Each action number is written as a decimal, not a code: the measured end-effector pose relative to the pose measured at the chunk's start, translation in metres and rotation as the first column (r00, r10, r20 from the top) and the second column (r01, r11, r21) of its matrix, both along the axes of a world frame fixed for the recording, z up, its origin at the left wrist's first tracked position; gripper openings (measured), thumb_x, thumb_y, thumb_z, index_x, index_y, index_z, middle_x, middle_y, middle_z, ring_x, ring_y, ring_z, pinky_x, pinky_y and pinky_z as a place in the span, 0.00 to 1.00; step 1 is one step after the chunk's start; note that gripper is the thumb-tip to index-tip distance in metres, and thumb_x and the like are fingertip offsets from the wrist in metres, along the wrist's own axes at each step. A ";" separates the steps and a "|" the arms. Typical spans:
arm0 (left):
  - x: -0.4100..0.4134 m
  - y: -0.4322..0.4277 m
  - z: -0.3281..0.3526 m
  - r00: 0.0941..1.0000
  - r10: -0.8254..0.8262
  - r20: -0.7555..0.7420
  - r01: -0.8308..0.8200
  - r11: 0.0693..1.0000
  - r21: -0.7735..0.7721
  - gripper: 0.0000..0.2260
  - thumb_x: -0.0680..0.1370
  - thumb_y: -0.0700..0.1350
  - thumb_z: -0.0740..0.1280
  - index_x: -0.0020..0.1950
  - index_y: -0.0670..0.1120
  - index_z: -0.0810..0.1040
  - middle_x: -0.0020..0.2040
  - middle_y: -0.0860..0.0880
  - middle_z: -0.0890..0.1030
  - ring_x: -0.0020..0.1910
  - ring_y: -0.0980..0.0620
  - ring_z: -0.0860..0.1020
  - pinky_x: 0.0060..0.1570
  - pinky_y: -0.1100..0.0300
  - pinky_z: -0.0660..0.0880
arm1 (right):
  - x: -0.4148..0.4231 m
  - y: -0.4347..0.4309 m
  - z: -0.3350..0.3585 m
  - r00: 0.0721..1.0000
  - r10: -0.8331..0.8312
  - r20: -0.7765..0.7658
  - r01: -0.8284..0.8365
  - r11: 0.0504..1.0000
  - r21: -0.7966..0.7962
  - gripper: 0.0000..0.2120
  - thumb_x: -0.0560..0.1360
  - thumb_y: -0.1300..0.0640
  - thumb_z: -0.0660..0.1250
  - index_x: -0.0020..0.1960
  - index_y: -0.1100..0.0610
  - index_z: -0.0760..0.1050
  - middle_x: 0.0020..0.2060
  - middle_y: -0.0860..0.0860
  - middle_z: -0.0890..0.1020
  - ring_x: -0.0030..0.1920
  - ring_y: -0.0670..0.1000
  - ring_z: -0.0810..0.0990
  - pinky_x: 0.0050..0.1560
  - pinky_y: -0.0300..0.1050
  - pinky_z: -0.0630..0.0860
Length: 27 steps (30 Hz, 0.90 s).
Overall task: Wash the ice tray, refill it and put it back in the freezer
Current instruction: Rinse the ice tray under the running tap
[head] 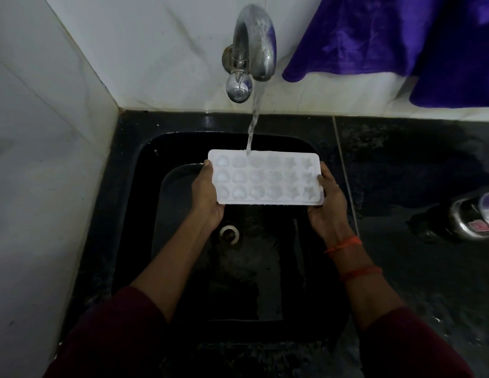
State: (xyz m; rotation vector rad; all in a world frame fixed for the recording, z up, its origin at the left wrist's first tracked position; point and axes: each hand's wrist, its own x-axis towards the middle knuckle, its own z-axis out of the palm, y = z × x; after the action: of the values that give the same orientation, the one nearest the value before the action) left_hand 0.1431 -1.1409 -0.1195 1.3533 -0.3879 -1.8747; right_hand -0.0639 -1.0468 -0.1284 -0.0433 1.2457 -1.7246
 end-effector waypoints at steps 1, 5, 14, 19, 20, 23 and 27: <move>-0.002 -0.001 0.000 1.000 0.004 0.003 -0.004 1.000 -0.006 0.20 0.84 0.57 0.63 0.64 0.43 0.81 0.56 0.42 0.86 0.53 0.42 0.86 0.48 0.46 0.84 | -0.002 0.000 0.001 1.000 0.004 -0.008 -0.004 1.000 -0.004 0.18 0.82 0.64 0.57 0.70 0.58 0.73 0.60 0.56 0.83 0.56 0.57 0.83 0.51 0.51 0.83; -0.009 -0.002 0.000 1.000 0.021 -0.009 -0.021 1.000 -0.002 0.21 0.84 0.58 0.63 0.66 0.42 0.81 0.58 0.41 0.86 0.55 0.40 0.85 0.53 0.43 0.83 | -0.008 -0.002 0.001 0.999 0.018 -0.037 -0.018 1.000 -0.012 0.20 0.81 0.63 0.58 0.72 0.57 0.72 0.65 0.58 0.80 0.62 0.60 0.80 0.58 0.55 0.81; -0.015 -0.006 -0.003 0.999 0.034 -0.008 -0.034 0.999 0.020 0.22 0.83 0.58 0.64 0.66 0.43 0.81 0.58 0.42 0.86 0.56 0.40 0.85 0.53 0.42 0.83 | -0.018 -0.007 -0.003 0.999 0.004 -0.040 -0.004 1.000 -0.005 0.20 0.81 0.63 0.59 0.73 0.56 0.72 0.67 0.58 0.78 0.66 0.62 0.77 0.65 0.62 0.76; -0.009 -0.011 -0.001 0.999 0.054 -0.005 -0.054 0.998 0.016 0.22 0.83 0.58 0.64 0.66 0.42 0.81 0.58 0.41 0.86 0.55 0.40 0.85 0.49 0.43 0.84 | -0.013 -0.015 -0.004 1.000 0.003 -0.021 -0.003 1.000 -0.009 0.21 0.81 0.64 0.59 0.73 0.57 0.71 0.66 0.59 0.78 0.66 0.63 0.77 0.63 0.62 0.77; -0.007 -0.011 0.000 0.998 0.059 -0.006 -0.059 0.998 0.015 0.22 0.84 0.58 0.63 0.65 0.42 0.81 0.57 0.41 0.86 0.54 0.40 0.85 0.47 0.45 0.84 | -0.012 -0.018 -0.004 1.000 0.003 -0.017 -0.003 1.000 -0.009 0.21 0.81 0.64 0.59 0.73 0.57 0.71 0.66 0.59 0.79 0.66 0.63 0.77 0.63 0.63 0.76; 0.002 -0.014 0.001 0.997 0.078 -0.008 -0.077 0.997 0.014 0.21 0.84 0.58 0.62 0.65 0.42 0.81 0.57 0.41 0.86 0.53 0.41 0.86 0.42 0.47 0.84 | -0.003 -0.026 -0.006 1.000 0.005 0.000 -0.005 1.000 -0.013 0.21 0.80 0.64 0.60 0.73 0.58 0.72 0.66 0.60 0.78 0.66 0.64 0.77 0.65 0.66 0.74; 0.016 -0.017 0.002 0.995 0.101 -0.013 -0.101 0.995 0.002 0.22 0.84 0.59 0.61 0.65 0.43 0.81 0.59 0.41 0.85 0.54 0.40 0.85 0.41 0.47 0.84 | 0.011 -0.038 -0.007 1.000 0.024 0.012 -0.024 1.000 -0.012 0.21 0.81 0.65 0.58 0.74 0.58 0.70 0.66 0.61 0.78 0.66 0.65 0.77 0.65 0.65 0.74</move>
State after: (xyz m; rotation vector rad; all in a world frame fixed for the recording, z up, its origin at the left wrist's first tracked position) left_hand 0.1592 -1.1580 -0.1174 1.3368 -0.3060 -1.8003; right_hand -0.0533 -1.0848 -0.1349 -0.0553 1.2215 -1.7092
